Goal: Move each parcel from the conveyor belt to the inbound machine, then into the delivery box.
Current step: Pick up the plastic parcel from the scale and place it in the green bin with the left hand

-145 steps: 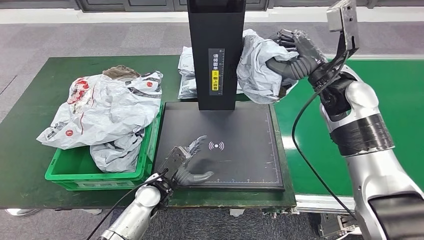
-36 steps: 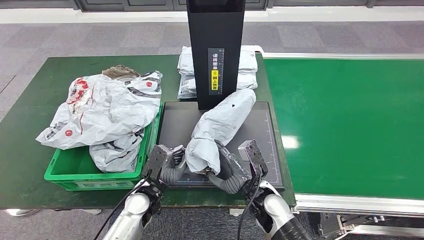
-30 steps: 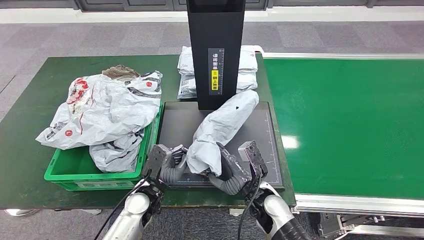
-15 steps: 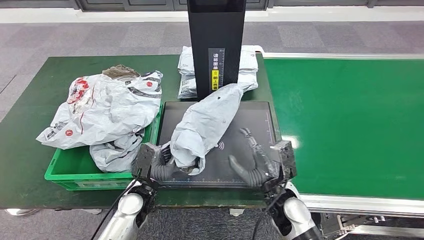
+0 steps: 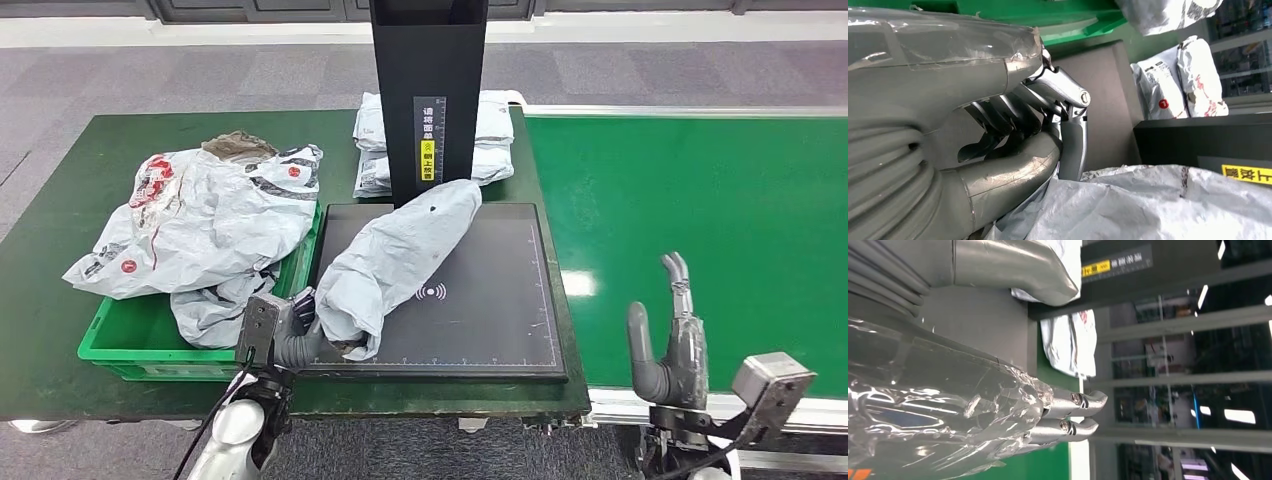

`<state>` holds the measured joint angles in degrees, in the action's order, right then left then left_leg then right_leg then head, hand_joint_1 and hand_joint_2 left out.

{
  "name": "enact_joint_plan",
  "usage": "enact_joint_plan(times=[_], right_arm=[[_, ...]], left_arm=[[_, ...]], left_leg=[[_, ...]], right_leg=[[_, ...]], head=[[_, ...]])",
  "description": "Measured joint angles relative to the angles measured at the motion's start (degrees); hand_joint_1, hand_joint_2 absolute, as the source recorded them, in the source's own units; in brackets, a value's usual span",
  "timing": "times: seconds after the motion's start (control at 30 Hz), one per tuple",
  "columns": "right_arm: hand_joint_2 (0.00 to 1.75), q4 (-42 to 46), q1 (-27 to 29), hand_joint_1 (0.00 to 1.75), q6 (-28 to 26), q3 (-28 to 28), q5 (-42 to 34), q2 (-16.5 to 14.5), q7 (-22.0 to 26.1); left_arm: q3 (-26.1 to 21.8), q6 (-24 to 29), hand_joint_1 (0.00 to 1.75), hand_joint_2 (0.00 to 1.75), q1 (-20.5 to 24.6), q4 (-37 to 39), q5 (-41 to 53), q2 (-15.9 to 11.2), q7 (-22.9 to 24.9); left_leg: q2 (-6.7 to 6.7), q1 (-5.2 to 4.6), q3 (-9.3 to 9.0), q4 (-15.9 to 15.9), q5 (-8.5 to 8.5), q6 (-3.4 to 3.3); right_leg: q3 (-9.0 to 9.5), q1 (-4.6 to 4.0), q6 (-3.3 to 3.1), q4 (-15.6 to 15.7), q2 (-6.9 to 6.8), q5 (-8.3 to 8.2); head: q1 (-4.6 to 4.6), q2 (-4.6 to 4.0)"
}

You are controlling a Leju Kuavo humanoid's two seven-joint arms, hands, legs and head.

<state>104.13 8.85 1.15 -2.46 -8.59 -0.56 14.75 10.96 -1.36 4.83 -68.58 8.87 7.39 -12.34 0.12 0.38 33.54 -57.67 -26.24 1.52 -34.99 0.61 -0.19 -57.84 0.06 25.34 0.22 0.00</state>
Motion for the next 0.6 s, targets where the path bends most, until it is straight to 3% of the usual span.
enact_joint_plan(times=[0.3, 0.47, 0.6], right_arm=[[0.0, 2.76, 2.52, 0.0, 1.62, 4.87, -0.23, -1.17, -0.02], [0.0, 2.31, 1.66, 0.0, 3.59, 5.71, -0.07, -2.2, -0.22], [0.0, 2.09, 1.5, 0.0, 3.81, 5.86, -0.07, -2.59, -0.41]], left_arm=[[-0.75, 0.07, 1.75, 1.75, 0.36, -9.68, 3.65, -0.17, -2.16], [-0.77, -1.14, 1.75, 1.75, 6.25, -19.09, 6.82, -0.9, 1.33], [-0.8, -1.27, 1.75, 1.75, 8.17, -22.32, 7.89, -1.24, 1.33]], left_leg=[[-0.01, 0.0, 0.0, -0.01, 0.04, -0.01], [-0.08, 0.0, 0.0, -0.01, 0.08, -0.04], [-0.07, -0.01, -0.05, -0.01, 0.08, -0.03]], right_leg=[[0.02, -0.04, 0.01, 0.0, 0.0, -0.02], [0.11, -0.02, 0.03, 0.0, -0.09, -0.04], [0.12, -0.02, 0.03, 0.0, -0.06, -0.04]], head=[[0.01, 0.0], [0.0, 0.0], [0.0, 0.0]])
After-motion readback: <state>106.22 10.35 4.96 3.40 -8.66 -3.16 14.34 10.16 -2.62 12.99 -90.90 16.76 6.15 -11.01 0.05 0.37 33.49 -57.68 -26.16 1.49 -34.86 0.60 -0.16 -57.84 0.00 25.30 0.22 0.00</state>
